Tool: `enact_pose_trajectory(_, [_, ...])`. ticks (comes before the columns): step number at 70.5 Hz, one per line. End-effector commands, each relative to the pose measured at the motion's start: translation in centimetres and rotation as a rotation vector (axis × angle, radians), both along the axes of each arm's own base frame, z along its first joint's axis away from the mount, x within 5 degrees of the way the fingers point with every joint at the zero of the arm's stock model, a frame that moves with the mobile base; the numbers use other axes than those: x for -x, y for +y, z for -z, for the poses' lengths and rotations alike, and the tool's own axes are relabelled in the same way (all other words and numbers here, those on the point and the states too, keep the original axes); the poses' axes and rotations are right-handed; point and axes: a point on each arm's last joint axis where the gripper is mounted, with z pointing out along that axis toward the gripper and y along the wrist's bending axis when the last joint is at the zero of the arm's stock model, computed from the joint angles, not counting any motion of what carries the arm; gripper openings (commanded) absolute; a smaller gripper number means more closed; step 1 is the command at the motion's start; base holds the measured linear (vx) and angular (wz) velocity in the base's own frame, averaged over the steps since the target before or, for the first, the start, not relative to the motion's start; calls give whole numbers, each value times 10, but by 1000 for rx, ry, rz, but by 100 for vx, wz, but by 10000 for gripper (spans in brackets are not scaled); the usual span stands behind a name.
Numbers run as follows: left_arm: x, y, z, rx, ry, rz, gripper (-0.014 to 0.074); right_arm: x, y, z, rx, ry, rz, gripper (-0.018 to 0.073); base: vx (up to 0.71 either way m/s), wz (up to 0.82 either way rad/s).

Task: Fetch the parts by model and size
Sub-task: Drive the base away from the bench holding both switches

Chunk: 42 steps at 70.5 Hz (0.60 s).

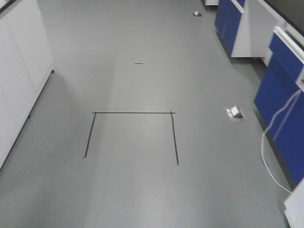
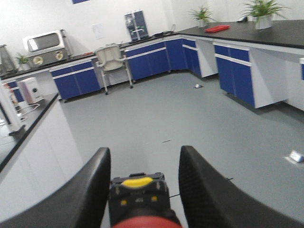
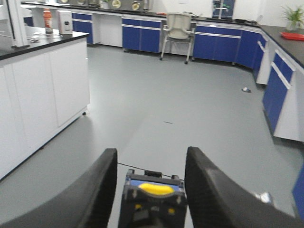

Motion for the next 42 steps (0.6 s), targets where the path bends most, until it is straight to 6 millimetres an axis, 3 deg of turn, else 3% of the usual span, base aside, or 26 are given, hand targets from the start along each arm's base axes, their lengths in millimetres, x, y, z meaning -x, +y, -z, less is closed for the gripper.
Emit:
enact_pose_trajectory(1, [0, -2, -14, 3, -80, 24, -6, 0, 0, -15, -12, -97, 4, -5, 26, 38])
enact_pose_trajectory(42, [0, -2, -14, 3, -80, 24, -6, 0, 0, -15, -12, -97, 4, -5, 39, 17])
